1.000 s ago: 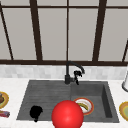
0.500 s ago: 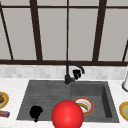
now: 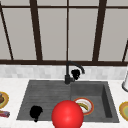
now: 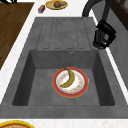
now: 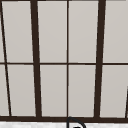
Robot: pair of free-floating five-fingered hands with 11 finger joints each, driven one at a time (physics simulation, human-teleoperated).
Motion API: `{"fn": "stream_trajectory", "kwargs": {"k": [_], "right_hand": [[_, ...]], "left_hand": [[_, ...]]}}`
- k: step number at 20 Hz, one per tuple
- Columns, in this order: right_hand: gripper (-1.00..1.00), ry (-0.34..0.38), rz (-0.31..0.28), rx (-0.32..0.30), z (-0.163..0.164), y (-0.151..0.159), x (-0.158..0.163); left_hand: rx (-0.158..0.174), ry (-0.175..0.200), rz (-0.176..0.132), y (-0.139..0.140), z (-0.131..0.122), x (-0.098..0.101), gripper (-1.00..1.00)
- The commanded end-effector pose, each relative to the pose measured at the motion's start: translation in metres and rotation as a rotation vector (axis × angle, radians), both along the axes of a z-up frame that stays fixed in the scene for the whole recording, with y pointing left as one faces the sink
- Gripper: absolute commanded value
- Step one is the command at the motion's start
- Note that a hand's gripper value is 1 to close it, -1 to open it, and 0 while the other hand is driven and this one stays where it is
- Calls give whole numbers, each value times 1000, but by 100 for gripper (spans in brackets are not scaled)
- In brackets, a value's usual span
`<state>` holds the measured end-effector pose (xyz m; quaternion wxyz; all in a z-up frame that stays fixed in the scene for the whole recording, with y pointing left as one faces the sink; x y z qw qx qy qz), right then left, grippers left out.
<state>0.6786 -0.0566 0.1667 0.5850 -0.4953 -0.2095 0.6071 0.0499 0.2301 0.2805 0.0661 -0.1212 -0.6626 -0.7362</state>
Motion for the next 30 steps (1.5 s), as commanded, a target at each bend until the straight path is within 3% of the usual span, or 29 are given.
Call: {"fn": "stream_trajectory", "kwargs": {"k": [1,5,9,12,17,19,22,23,30], "right_hand": [[100,0,11,1,-17,31,3],[100,-14,-33,-147,-17,48,6],[100,45,-104,-256,-12,64,10],[100,31,-159,-270,-14,67,8],[100,-5,-183,-306,-20,67,8],[100,-18,-221,-313,-21,69,8],[100,-96,-260,-283,-31,69,-2],[100,-61,-273,-289,-28,70,3],[100,-208,-435,-341,-43,77,-2]], "left_hand": [[0,0,0,0,0,0,0],[0,0,0,0,0,0,0],[0,0,0,0,0,0,0],[0,0,0,0,0,0,0],[0,0,0,0,0,0,0],[0,0,0,0,0,0,0],[0,0,0,0,0,0,0],[0,0,0,0,0,0,0],[0,0,0,0,0,0,0]]}}
